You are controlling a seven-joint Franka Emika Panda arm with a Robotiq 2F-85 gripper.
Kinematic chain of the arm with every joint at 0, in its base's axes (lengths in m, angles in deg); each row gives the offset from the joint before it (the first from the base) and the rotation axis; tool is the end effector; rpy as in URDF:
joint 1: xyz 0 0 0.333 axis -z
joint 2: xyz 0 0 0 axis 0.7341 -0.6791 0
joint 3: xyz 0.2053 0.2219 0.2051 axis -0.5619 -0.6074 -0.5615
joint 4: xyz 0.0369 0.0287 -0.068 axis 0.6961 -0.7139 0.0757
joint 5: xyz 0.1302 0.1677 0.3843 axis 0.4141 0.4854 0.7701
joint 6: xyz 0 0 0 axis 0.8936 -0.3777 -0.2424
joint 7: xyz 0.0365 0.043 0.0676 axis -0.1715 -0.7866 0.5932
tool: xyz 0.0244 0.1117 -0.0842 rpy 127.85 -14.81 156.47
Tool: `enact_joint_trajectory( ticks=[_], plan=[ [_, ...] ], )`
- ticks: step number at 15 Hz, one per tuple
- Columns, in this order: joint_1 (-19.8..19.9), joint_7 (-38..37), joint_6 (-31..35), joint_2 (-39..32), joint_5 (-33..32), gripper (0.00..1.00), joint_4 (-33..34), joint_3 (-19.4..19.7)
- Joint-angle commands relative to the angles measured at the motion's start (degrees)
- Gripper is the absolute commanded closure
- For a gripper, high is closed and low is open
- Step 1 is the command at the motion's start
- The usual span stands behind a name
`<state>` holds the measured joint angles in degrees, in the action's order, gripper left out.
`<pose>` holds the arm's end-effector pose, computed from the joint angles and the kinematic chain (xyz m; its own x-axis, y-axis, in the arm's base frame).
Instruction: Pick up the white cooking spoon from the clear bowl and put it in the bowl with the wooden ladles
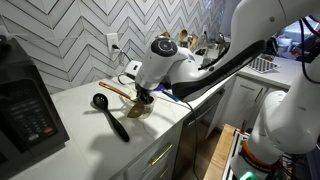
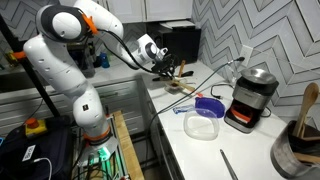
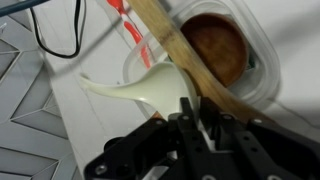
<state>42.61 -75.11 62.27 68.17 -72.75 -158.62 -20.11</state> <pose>0.4870 0.1804 0.3884 0.3544 0.9351 0.0096 0.7575 -0.2931 0.5834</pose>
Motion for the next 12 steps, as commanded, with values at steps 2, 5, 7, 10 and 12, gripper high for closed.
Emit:
enact_joint_trajectory(
  ticks=[2, 5, 7, 10, 12],
  plan=[
    [-1.93, -2.23, 0.26, -0.54, -1.51, 0.42, 0.59, 0.94],
    [-1.99, -2.96, 1.00, 1.29, -1.36, 0.19, 0.42, 1.52],
    [-1.62, -3.55, 1.41, 2.58, -0.78, 0.04, 0.50, 2.47],
    [-1.07, -3.50, 3.06, 5.08, -0.89, 0.00, 0.00, 4.27],
    [-1.66, 0.06, 6.57, 7.40, 0.30, 0.00, -1.25, 6.50]
  ],
)
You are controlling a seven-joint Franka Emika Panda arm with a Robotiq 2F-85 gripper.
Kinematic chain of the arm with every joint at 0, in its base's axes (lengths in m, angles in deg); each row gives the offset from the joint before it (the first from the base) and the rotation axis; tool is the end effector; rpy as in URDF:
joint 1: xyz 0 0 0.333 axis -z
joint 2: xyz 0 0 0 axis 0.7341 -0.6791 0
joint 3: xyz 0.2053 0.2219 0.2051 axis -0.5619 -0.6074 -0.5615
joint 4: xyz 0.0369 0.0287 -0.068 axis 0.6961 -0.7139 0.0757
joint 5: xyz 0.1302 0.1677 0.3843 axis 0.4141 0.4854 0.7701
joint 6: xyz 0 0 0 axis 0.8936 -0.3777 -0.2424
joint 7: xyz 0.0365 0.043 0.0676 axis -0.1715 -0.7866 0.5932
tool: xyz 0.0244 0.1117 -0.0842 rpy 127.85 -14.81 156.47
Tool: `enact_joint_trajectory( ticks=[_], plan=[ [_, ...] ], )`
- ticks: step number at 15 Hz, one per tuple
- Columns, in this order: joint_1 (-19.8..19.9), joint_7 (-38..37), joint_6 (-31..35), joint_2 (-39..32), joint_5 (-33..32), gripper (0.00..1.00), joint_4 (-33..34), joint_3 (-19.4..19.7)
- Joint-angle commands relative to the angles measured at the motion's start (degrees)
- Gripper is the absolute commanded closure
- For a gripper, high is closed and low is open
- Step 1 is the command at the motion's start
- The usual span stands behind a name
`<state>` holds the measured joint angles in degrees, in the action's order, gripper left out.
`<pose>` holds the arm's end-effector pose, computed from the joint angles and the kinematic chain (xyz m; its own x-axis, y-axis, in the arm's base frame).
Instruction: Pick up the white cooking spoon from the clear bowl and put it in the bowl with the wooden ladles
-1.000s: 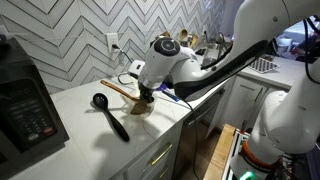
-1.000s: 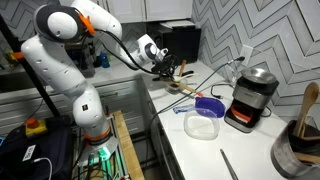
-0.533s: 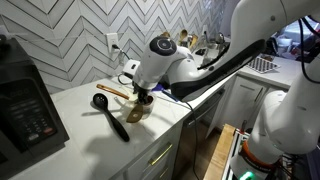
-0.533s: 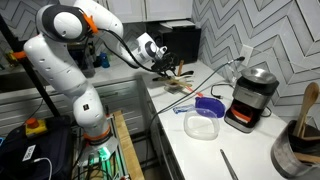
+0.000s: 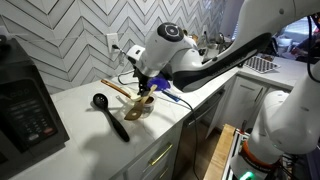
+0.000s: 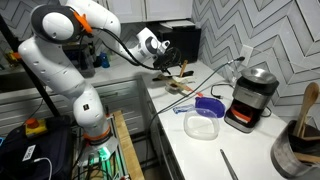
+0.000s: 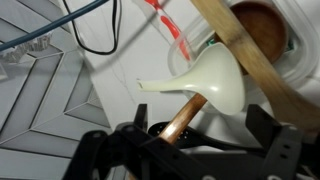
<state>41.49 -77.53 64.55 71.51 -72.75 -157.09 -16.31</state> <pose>0.4984 0.1650 0.4379 0.3964 0.9097 0.1240 0.6718 -0.3794 0.6362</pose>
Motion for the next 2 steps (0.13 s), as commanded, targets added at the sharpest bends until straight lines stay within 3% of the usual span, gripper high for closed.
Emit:
enact_joint_trajectory(
  ticks=[1, 2],
  plan=[
    [-0.42, 0.65, 1.25, 0.80, 0.07, 0.00, -0.11, 1.18],
    [-0.28, 1.22, 2.35, 1.60, 0.11, 0.00, -0.34, 1.74]
  ],
)
